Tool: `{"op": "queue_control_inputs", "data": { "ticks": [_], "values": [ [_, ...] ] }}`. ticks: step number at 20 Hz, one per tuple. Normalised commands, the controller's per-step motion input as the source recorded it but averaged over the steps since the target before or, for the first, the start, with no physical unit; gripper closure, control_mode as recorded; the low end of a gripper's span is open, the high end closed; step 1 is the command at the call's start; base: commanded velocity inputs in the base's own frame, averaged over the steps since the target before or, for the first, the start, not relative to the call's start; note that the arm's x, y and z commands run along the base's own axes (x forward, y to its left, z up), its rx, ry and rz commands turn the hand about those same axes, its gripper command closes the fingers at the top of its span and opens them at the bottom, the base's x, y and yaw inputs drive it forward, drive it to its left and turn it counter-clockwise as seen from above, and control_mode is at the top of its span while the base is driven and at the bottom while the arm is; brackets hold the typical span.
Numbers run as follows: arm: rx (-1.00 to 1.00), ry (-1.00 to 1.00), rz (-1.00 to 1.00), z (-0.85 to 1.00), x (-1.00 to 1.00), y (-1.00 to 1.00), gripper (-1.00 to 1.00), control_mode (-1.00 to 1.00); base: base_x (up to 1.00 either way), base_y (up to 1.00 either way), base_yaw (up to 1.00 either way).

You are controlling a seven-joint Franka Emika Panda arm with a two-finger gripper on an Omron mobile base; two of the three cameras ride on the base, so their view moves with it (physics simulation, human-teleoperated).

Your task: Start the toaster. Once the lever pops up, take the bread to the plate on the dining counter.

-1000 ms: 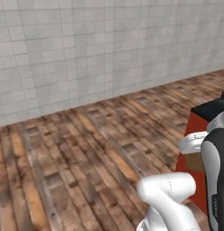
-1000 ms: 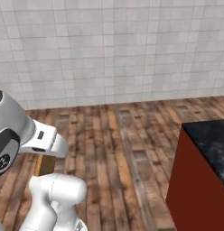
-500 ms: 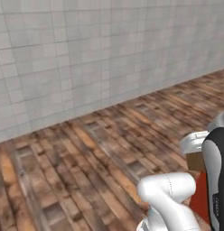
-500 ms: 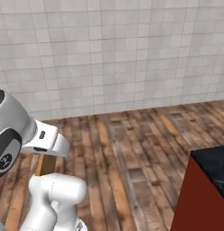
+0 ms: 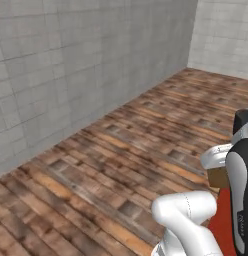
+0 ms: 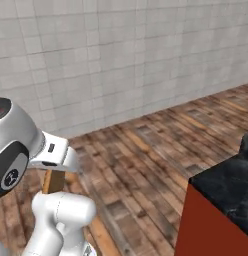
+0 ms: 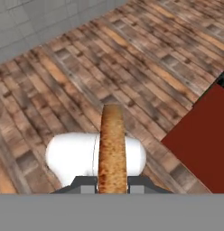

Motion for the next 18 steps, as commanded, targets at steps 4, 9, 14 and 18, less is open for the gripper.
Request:
{"op": "queue_control_inputs", "data": {
  "ticks": [4, 9, 14, 18],
  "values": [
    [0.00, 0.00, 0.00, 0.00, 0.00, 0.00, 1.00, 1.00, 0.81, 0.42, -0.64],
    [0.00, 0.00, 0.00, 0.00, 0.00, 0.00, 1.00, 1.00, 0.78, 0.69, -0.67],
    [0.00, 0.00, 0.00, 0.00, 0.00, 0.00, 1.00, 1.00, 0.74, 0.76, -0.69],
    [0.00, 0.00, 0.00, 0.00, 0.00, 0.00, 1.00, 1.00, 0.69, 0.74, -0.71]
  ]
}}
